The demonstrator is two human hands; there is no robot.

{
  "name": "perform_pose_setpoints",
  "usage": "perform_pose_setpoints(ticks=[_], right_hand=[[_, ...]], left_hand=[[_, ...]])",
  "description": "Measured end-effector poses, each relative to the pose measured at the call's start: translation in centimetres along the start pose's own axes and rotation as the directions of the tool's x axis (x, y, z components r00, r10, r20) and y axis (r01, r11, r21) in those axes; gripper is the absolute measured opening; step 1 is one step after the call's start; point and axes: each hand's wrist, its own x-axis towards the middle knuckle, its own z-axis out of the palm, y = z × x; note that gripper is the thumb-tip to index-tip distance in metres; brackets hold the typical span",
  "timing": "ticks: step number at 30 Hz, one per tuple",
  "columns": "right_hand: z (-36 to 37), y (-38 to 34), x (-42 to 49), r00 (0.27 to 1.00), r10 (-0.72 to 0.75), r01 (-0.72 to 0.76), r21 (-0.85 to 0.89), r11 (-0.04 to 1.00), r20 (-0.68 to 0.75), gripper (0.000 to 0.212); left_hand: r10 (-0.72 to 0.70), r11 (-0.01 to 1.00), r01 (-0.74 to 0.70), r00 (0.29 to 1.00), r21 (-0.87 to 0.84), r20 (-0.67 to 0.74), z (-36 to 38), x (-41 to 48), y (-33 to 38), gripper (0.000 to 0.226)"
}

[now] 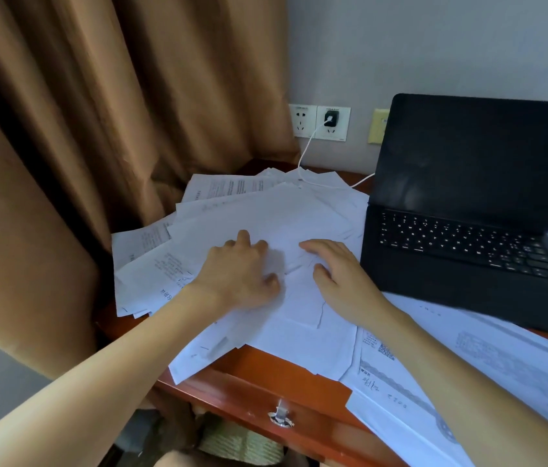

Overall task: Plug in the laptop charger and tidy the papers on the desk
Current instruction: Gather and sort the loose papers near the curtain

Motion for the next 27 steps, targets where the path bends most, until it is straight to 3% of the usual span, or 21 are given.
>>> perform_pose_setpoints(ticks=[6, 8, 12, 16, 20, 24, 27], right_hand=[[-0.4, -0.2, -0.1, 0.996, 0.041, -0.030, 0.131, 0.991, -0.080, 0.047], [-0.4, -0.2, -0.1, 0.997, 0.039, -0.028, 0.150, 0.988, -0.070, 0.046], [-0.5, 0.0, -0.1, 0.996, 0.035, -0.020, 0.167, 0.986, -0.085, 0.046], [-0.5, 0.2, -0.1, 0.995, 0.022, -0.003, 0.187, 0.982, -0.102, 0.045], [-0.5, -0.1, 0.0, 0.957, 0.034, 0.043, 0.258, 0.965, -0.287, 0.043], [-1.0, -1.4, 0.1, 0.946, 0.265, -0.128, 0.538, 0.833, -0.186, 0.020], [-1.9, -2.5, 0.1, 0.931, 0.365, -0.226, 0.754, 0.616, -0.020, 0.040]], left_hand=[[0.013, 1.000, -0.013, 0.988, -0.006, 0.152, -1.4, -0.2, 0.2, 0.057], [0.008, 0.997, -0.021, 0.984, 0.071, 0.179, -1.7, -0.2, 0.9, 0.050], [-0.008, 0.979, 0.010, 1.000, 0.205, -0.007, -1.0, 0.0, 1.7, 0.030], [-0.072, 0.996, 0.085, 0.964, 0.040, -0.255, 0.2, -0.3, 0.0, 0.024], [-0.040, 0.999, 0.040, 0.923, -0.007, -0.383, -0.1, -0.9, -0.2, 0.024], [0.052, 0.998, -0.032, 0.870, 0.048, -0.490, -1.0, -2.7, 1.5, 0.017], [0.167, 0.985, -0.164, 0.880, 0.046, -0.445, -1.3, -4.7, 3.5, 0.025]])
